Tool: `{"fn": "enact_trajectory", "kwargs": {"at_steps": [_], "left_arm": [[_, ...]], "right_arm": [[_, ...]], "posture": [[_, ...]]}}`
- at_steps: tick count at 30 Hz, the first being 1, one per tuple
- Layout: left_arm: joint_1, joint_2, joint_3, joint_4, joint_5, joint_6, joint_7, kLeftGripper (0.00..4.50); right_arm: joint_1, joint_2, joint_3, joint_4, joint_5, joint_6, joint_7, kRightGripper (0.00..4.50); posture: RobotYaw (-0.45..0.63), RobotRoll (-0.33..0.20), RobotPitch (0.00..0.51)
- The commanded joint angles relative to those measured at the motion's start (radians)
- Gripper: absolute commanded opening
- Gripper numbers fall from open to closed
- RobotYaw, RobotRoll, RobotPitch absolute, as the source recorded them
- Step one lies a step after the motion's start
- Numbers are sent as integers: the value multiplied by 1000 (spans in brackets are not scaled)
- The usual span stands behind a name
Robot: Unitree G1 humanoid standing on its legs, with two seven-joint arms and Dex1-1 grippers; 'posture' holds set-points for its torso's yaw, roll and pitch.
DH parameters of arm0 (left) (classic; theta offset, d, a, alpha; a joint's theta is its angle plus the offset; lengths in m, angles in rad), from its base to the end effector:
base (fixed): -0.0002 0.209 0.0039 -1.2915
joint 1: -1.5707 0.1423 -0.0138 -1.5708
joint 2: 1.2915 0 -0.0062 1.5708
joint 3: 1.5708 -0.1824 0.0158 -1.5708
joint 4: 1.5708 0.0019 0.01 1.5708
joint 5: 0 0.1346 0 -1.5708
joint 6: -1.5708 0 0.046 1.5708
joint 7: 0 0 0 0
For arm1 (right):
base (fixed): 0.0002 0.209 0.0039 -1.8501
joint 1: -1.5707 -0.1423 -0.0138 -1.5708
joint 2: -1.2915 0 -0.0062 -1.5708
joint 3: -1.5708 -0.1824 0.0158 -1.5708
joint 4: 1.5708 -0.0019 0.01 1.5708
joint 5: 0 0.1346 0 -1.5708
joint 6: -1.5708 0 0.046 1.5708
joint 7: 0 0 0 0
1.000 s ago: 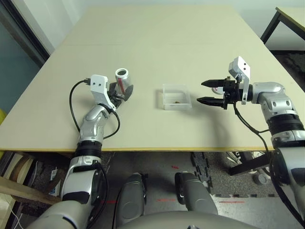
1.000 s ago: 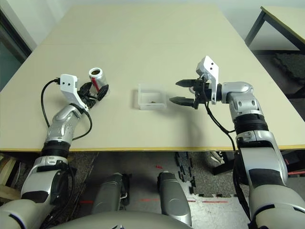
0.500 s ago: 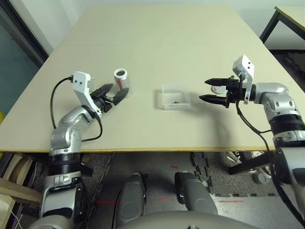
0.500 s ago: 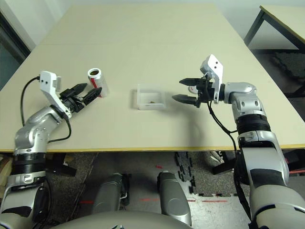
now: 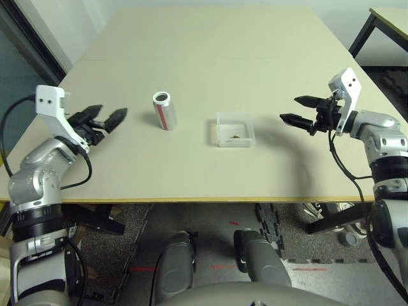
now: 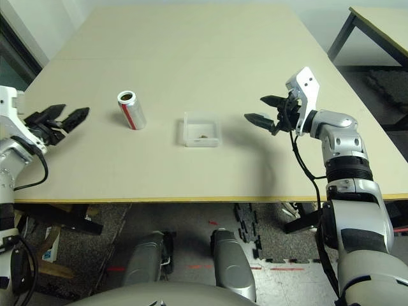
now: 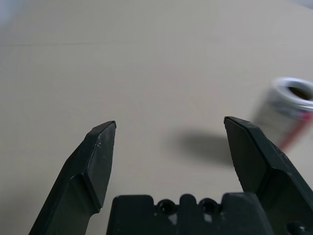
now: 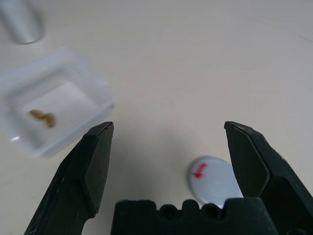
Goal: Pour the medicine from the bottle into the box.
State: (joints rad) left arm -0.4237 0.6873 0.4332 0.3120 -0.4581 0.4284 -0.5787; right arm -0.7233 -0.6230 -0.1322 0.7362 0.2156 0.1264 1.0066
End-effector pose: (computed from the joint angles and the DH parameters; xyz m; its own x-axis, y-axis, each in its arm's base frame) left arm 0.2442 0.3403 0.1622 0.9890 -0.1460 -0.0237 0.1444 0.9878 -0.0575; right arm 0.3069 -0.2988 0.1539 0.7731 0.6086 -0.1789 -0.6306 0.7678 -0.1131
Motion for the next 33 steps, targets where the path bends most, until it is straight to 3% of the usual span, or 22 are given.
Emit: {"fn": "enact_trajectory", "kwargs": {"at_steps": [1, 9, 17, 33], "left_arm": [[-60, 34, 17, 149, 50, -87, 29, 4438], [-199, 99, -9, 500, 138, -273, 61, 4438], [-306, 134, -23, 738, 187, -392, 72, 4438], [-386, 142, -35, 860, 222, -460, 90, 4438]], "right_arm": [[18, -12, -40, 7, 8, 4, -74, 4500], [45, -14, -117, 14, 19, -21, -235, 4500], [85, -49, -186, 38, 13, -65, -375, 4500], [118, -40, -212, 48, 27, -82, -425, 4500]], "posture": [[-105, 0, 136], [-136, 0, 153], [-171, 0, 167], [-170, 0, 172]]}}
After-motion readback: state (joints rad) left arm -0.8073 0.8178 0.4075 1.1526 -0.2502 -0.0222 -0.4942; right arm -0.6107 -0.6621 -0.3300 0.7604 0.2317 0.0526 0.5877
